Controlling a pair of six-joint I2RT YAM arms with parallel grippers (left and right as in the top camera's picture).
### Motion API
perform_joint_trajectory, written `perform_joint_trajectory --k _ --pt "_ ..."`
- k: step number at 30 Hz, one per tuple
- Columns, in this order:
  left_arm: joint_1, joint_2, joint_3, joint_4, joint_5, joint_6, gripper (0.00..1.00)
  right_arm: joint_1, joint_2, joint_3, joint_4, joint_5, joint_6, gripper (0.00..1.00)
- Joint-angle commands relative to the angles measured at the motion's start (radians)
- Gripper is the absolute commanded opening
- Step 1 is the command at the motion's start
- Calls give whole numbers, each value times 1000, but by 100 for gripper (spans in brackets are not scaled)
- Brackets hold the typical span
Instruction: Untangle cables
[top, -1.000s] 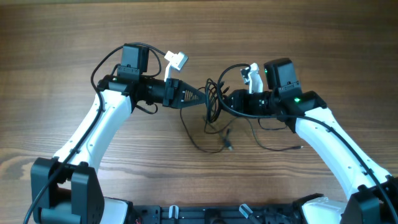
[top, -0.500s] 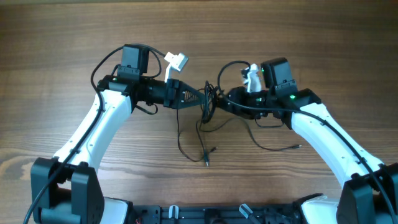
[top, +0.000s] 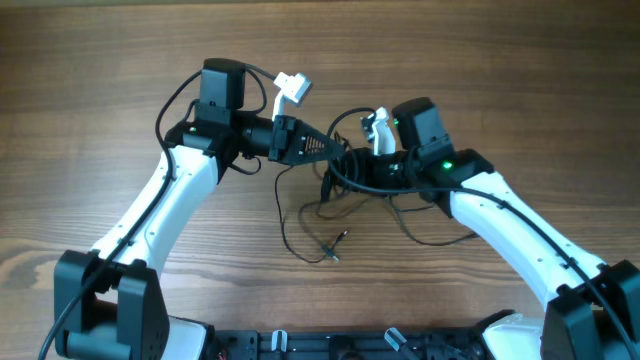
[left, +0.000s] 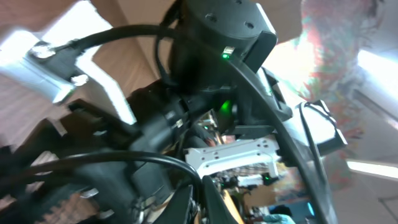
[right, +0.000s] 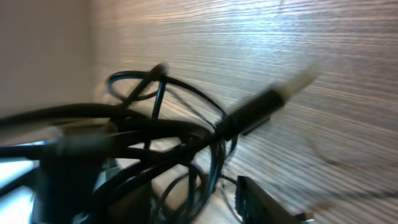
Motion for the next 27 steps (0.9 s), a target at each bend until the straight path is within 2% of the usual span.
perform_joint_trajectory --k 1,4,7,9,10,13,16,18,19,20,21,23,26,27 --pt "0 0 9 10 60 -35 4 21 10 2 -38 162 6 6" --pt "17 0 9 10 32 -31 4 21 10 2 -134 257 6 4" --pt "33 0 9 -12 -113 -31 4 21 10 2 -257 392 8 4" --pt "40 0 9 -119 -377 -25 4 21 10 2 -352 516 48 4" --pt "40 0 9 -168 -474 -8 4 21 10 2 -369 538 51 4" --pt "40 0 9 -377 -902 -1 4 21 10 2 -381 567 61 4" --pt "40 0 9 -514 -1206 -1 4 21 10 2 -360 571 88 4" --pt "40 0 9 -565 -1360 -11 4 21 10 2 -322 523 40 4" --pt "40 0 9 -575 -1390 -13 20 21 10 2 -303 487 10 4" --pt "40 0 9 -578 -1398 -12 40 21 10 2 -293 462 -6 5" --pt "39 0 9 -575 -1384 -13 54 21 10 2 -286 449 -5 6" --pt "39 0 9 -567 -1361 -13 62 21 10 2 -279 446 -5 8" --pt "39 0 8 -556 -1347 -17 61 21 10 2 -241 386 -35 9" --pt "39 0 8 -550 -1347 -16 61 21 10 2 -190 312 -80 14"
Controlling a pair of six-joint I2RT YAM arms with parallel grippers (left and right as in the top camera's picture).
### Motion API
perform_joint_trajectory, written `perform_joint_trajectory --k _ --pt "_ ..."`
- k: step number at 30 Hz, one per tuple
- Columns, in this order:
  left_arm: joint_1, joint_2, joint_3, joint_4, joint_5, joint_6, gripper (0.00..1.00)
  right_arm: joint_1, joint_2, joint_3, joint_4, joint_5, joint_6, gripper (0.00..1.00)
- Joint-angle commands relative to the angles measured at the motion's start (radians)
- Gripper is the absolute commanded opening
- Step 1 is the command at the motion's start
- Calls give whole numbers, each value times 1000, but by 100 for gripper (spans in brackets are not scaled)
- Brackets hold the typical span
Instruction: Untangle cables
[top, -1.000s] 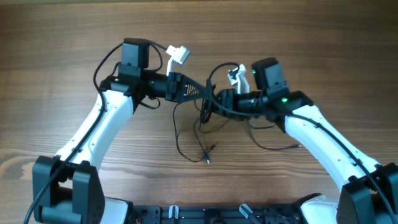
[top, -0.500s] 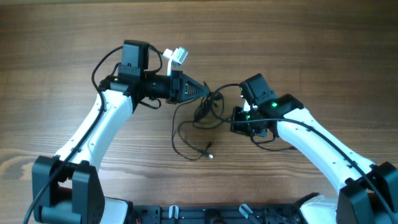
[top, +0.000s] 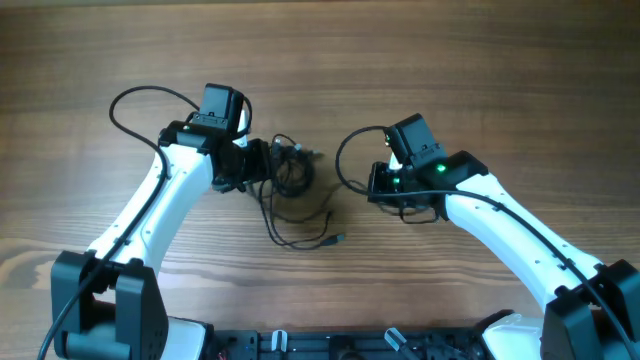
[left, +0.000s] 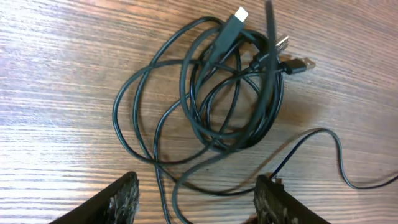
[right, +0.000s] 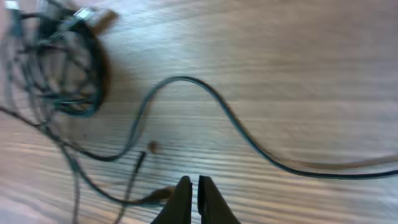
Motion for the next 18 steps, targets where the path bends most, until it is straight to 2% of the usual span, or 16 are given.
perform_joint_trajectory --k 1,5,12,15,17,18 --pt "6 2 3 25 -19 -4 61 2 8 1 148 -240 -102 22" --pt "6 29 3 55 -19 -21 61 2 8 1 279 -306 -92 29" --pt "3 134 3 124 -19 -21 61 2 8 1 288 -294 -92 42" --pt "3 169 3 161 -19 -21 62 2 8 1 288 -294 -92 43" --pt "3 190 3 172 -19 -21 59 2 8 1 288 -295 -92 42" --pt "3 204 3 174 -19 -21 54 2 8 1 288 -295 -92 42"
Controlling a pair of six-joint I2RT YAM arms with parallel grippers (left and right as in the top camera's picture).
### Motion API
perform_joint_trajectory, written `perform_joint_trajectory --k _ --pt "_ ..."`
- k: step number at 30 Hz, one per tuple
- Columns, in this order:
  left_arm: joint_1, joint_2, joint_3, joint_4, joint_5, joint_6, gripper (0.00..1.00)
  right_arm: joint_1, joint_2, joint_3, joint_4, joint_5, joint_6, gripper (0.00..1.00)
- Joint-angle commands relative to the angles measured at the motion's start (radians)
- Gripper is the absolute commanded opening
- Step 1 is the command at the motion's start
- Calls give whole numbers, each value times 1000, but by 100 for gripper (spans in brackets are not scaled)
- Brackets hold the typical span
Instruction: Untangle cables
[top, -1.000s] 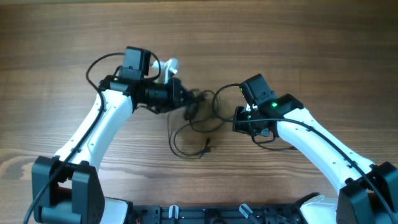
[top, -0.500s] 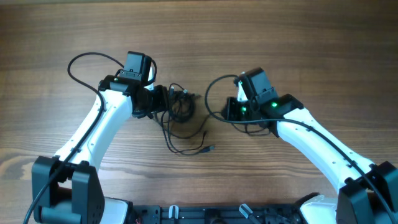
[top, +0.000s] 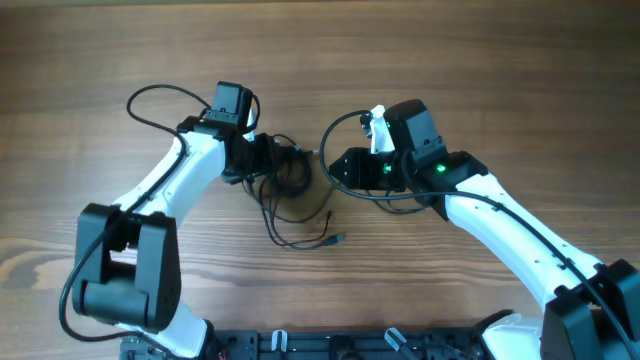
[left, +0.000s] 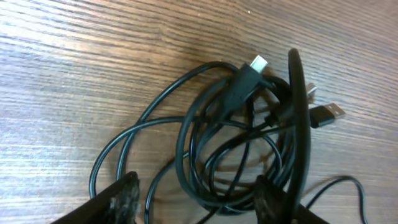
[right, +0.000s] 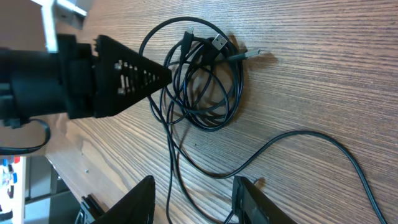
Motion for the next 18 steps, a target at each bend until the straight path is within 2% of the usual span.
perform_joint_trajectory --k 1,3,6,10,12,13,15,18 --pt "3 52 3 6 -13 -6 47 2 6 3 4 -15 -13 42" --pt "3 76 3 6 -12 -6 32 2 6 3 4 -15 -13 43" --pt "-2 85 3 6 -12 -6 18 2 6 3 2 -15 -13 43" --pt "-18 85 3 6 -12 -5 15 2 6 3 -5 -15 -13 43" --pt "-29 85 3 6 -12 -5 11 2 6 3 -8 -15 -13 43" --pt "-38 85 3 6 -13 -5 5 2 6 3 -14 -15 -13 43" --pt "-54 85 3 5 -11 -6 4 2 6 3 -23 -15 -14 43" --pt "-65 77 3 -2 90 -5 4 2 6 3 -38 -10 -28 43"
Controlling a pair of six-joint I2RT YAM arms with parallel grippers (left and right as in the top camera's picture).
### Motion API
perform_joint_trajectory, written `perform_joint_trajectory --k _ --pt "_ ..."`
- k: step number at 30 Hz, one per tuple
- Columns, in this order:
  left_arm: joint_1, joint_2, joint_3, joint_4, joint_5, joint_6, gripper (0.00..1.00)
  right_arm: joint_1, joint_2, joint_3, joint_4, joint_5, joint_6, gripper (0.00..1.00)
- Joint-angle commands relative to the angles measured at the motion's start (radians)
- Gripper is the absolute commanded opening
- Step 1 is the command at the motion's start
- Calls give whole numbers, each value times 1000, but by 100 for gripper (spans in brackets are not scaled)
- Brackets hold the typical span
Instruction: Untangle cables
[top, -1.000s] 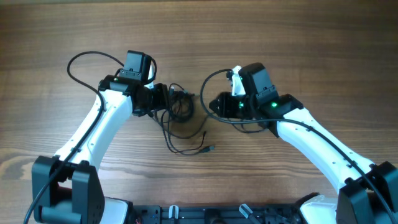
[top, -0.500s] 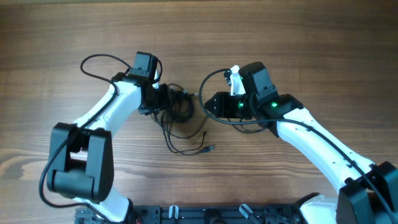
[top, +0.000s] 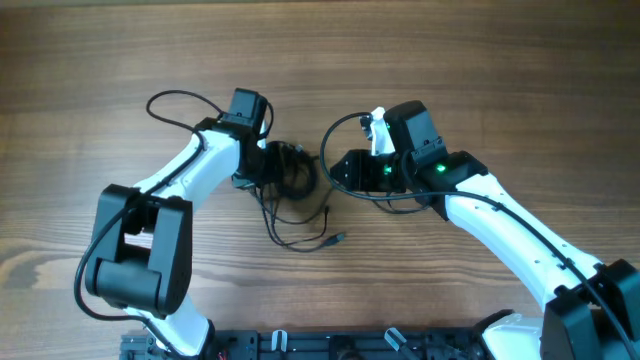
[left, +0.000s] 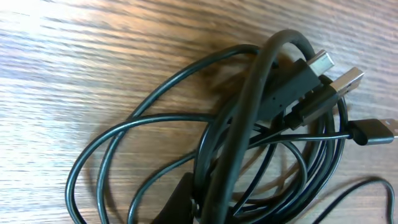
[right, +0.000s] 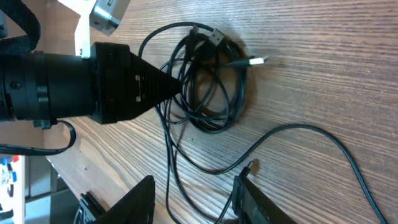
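A tangled bundle of black cables (top: 292, 172) lies mid-table, with USB plugs (left: 347, 79) sticking out on its right side. My left gripper (top: 270, 165) is at the bundle's left edge, shut on a thick black strand (left: 249, 124) of it; one dark finger (left: 183, 198) shows beside that strand. A thin cable (top: 300, 235) trails from the bundle toward the front and ends in a small plug (top: 336, 238). My right gripper (top: 338, 170) stands open just right of the bundle, its fingers (right: 142, 199) wide apart over the thin cable (right: 205, 168).
Bare wooden tabletop (top: 480, 60) lies all round. The left arm's own black lead (top: 170, 103) loops out to the left of its wrist. The right arm's lead (top: 340, 128) arcs above its gripper.
My left gripper was open over the bundle and is now shut on a thick strand of it, a little further right. The right gripper has stayed open in the same place.
At first both grippers were close together with the tangle strung between them above the table. Then the bundle lay on the table by the open left gripper, the right one shut and apart. The right then stood open facing the bundle; now the left grips it.
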Motion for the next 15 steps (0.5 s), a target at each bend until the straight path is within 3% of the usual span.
perform_joint_trajectory --k 1,7,15 --pt "-10 -13 3 -13 164 6 4 2 6 3 -25 11 -27 46" --pt "-8 -224 8 -12 432 59 4 2 6 3 -65 57 -27 47" --pt "-9 -517 8 -31 499 55 4 2 6 3 -27 56 -11 47"
